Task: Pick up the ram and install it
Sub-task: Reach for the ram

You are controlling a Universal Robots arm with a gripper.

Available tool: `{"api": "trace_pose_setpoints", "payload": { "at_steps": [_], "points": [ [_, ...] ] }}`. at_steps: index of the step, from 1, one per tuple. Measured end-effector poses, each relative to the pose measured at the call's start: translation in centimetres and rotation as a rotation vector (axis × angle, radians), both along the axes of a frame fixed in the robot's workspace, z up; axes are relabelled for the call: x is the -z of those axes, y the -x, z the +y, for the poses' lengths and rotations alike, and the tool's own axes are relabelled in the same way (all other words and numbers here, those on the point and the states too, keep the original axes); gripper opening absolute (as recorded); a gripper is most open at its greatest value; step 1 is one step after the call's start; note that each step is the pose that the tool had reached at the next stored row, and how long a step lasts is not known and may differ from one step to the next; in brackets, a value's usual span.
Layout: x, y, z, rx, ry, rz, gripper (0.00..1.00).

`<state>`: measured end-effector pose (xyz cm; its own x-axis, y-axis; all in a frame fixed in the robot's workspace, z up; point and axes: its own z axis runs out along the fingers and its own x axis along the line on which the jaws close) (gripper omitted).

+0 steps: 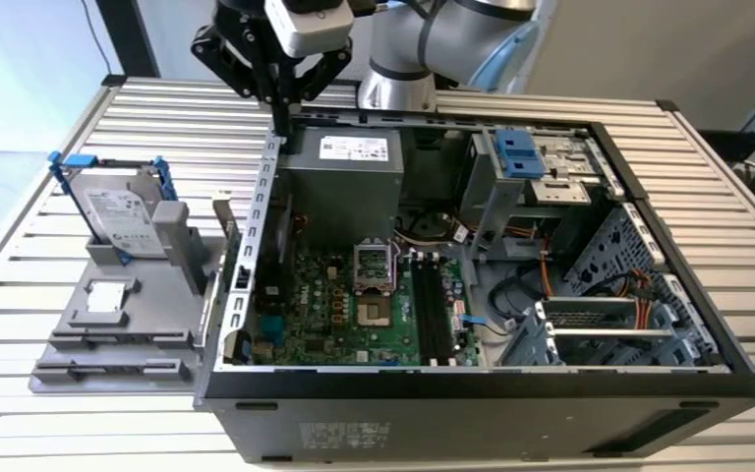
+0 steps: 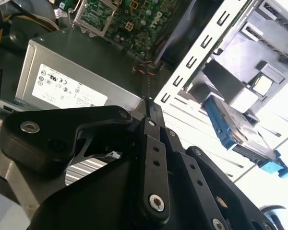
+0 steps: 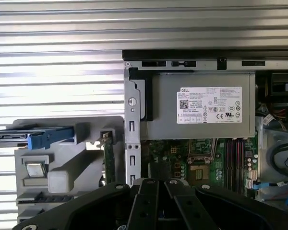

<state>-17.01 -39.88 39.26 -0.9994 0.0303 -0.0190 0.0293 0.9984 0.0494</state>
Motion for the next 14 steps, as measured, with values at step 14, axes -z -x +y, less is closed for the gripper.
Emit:
{"api": "trace_pose_setpoints", "payload": {
  "at_steps": [14],
  "points": [
    [0.00, 2.70, 0.00, -0.055, 0.0000, 0.0000, 0.00]
  ]
}}
